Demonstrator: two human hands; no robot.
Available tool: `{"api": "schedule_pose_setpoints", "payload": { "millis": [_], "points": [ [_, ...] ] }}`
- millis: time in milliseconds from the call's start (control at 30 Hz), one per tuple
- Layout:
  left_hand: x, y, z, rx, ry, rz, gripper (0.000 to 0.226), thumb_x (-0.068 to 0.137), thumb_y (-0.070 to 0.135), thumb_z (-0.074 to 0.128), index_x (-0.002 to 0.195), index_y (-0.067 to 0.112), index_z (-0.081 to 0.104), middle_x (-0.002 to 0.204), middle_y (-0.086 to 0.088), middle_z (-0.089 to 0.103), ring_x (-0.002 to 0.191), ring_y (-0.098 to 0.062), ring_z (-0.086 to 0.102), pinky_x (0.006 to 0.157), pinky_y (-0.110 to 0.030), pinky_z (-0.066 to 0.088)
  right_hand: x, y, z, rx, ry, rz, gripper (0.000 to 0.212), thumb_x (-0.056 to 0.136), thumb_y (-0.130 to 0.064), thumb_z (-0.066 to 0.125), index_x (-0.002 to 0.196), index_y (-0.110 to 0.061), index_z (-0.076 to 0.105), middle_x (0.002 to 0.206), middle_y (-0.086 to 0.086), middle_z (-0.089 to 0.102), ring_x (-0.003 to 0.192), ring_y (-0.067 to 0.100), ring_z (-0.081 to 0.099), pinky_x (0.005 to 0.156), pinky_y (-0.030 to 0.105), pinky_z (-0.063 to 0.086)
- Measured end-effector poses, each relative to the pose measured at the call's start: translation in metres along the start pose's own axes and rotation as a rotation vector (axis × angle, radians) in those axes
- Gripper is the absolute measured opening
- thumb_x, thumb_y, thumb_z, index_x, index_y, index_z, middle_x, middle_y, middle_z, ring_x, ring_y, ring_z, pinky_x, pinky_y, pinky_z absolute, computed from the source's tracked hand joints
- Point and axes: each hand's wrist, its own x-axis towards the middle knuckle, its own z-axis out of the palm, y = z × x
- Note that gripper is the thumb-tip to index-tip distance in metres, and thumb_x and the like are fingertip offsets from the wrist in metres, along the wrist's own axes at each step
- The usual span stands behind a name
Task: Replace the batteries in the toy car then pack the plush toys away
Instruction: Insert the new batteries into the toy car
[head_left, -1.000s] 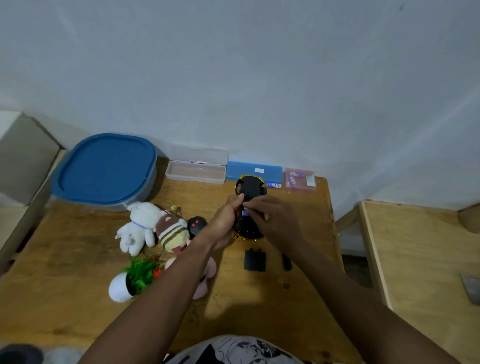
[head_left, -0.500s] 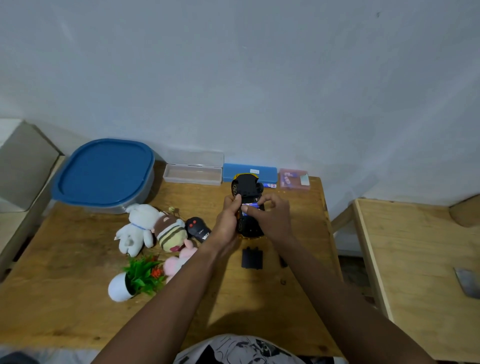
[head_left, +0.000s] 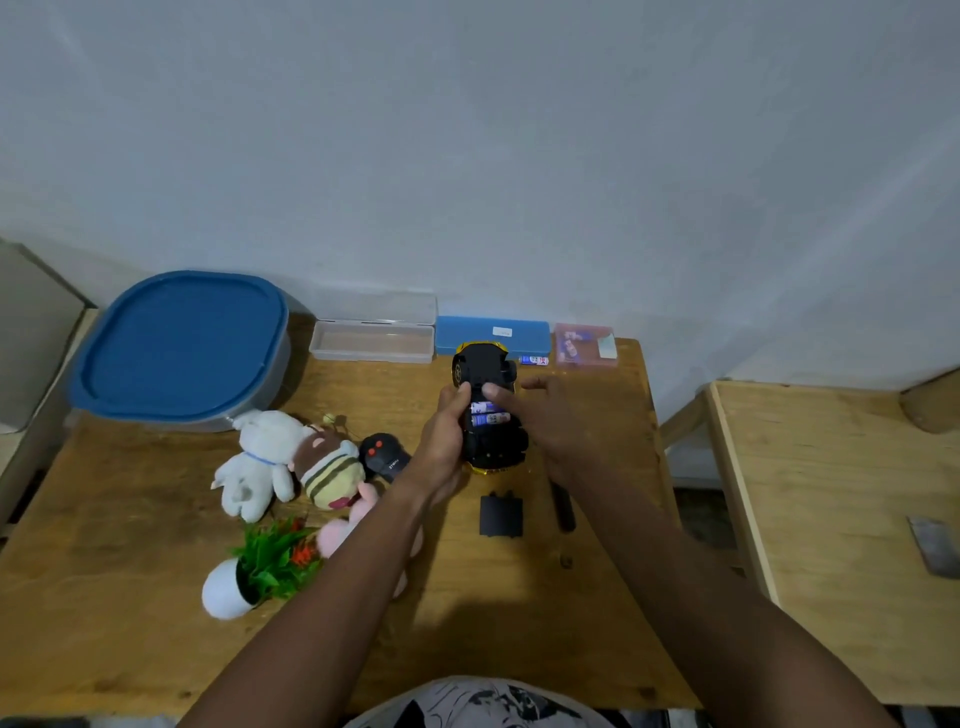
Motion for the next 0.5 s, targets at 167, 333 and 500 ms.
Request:
{"api": "schedule_pose_setpoints", "payload": {
  "millis": [167, 333, 500],
  "points": [
    [0.025, 0.002, -0.014, -0.055, 0.052, -0.13, 0.051, 0.102, 0.041, 0.047, 0.143, 0.01, 0.049, 0.127, -0.022, 0.065, 0.101, -0.035, 0.069, 0.081, -0.047, 0.059, 0.028, 0.005, -0.007, -0.295, 0.292, -0.068, 0.019, 0.093, -0.037, 0.062, 0.101, -0.02, 0.063, 0.097, -0.003, 0.062, 0.101, 0.02, 0.061, 0.077, 0.026, 0.045],
    [0.05, 0.002, -0.028, -0.067, 0.024, -0.196, 0.051, 0.104, 0.043, 0.042, 0.14, 0.01, 0.056, 0.118, -0.018, 0.069, 0.098, -0.032, 0.07, 0.085, -0.045, 0.057, 0.064, 0.007, -0.007, -0.492, 0.448, -0.222, 0.018, 0.09, -0.016, 0.06, 0.107, -0.011, 0.065, 0.109, 0.011, 0.066, 0.1, 0.026, 0.061, 0.081, 0.033, 0.046],
    [0.068, -0.001, -0.032, -0.076, 0.014, -0.215, 0.052, 0.104, 0.045, 0.039, 0.139, 0.01, 0.057, 0.121, -0.019, 0.069, 0.103, -0.033, 0.068, 0.092, -0.048, 0.055, 0.092, 0.013, -0.003, -0.631, 0.454, -0.23, 0.024, 0.087, -0.027, 0.062, 0.108, -0.016, 0.063, 0.111, 0.006, 0.067, 0.101, 0.025, 0.062, 0.08, 0.032, 0.047]
  ]
}}
